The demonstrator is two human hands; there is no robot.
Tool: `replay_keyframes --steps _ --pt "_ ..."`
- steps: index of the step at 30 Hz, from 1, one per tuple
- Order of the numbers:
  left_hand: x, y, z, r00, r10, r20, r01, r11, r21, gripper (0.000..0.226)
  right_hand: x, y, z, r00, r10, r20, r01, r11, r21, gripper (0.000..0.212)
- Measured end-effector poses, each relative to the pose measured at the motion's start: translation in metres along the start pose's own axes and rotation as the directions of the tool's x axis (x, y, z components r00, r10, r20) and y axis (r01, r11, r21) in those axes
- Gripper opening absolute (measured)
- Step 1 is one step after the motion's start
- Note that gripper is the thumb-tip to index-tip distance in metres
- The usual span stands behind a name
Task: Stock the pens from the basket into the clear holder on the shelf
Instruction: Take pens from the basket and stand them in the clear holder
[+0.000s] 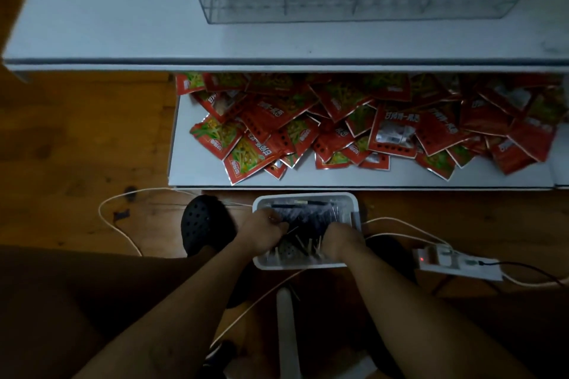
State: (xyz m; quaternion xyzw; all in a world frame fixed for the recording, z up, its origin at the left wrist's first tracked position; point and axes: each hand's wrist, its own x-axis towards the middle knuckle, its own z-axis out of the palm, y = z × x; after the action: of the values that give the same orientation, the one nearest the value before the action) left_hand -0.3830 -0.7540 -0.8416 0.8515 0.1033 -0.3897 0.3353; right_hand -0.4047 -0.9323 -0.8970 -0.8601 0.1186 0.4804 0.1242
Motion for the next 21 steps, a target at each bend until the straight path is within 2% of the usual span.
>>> replay_keyframes --steps 3,6,10,13,17,21 --pt "-0.011 0.007 0.002 0.999 0.038 0.000 -0.038 0.999 -0.032 0.009 -0.005 0.002 0.013 0.996 -0.052 0.076 0.055 0.998 -0.035 0.022" --pt "-0.021 0.006 0.005 0.999 0.051 0.003 -0.051 0.999 -0.017 0.012 -0.011 0.006 0.034 0.982 -0.102 0.160 0.110 0.993 -0.039 0.041" --pt "-0.027 0.000 0.010 0.999 0.043 0.014 -0.043 0.999 -0.019 0.018 -0.015 0.002 0.044 0.987 -0.093 0.129 0.100 0.994 -0.048 0.041" --pt "-0.023 -0.007 0.015 0.999 0.031 0.019 -0.030 0.999 -0.041 0.018 -0.009 -0.004 0.042 0.992 -0.091 0.084 0.086 0.994 0.060 0.040" --pt "-0.010 -0.016 0.019 0.998 0.008 0.069 -0.004 0.998 -0.058 0.017 0.005 -0.008 0.043 0.983 -0.142 0.118 0.124 0.982 0.142 0.058" --pt "0.008 -0.028 0.020 0.994 -0.053 0.099 0.062 0.994 -0.087 0.012 0.018 -0.008 0.047 0.969 -0.197 0.149 0.173 0.971 0.164 0.037"
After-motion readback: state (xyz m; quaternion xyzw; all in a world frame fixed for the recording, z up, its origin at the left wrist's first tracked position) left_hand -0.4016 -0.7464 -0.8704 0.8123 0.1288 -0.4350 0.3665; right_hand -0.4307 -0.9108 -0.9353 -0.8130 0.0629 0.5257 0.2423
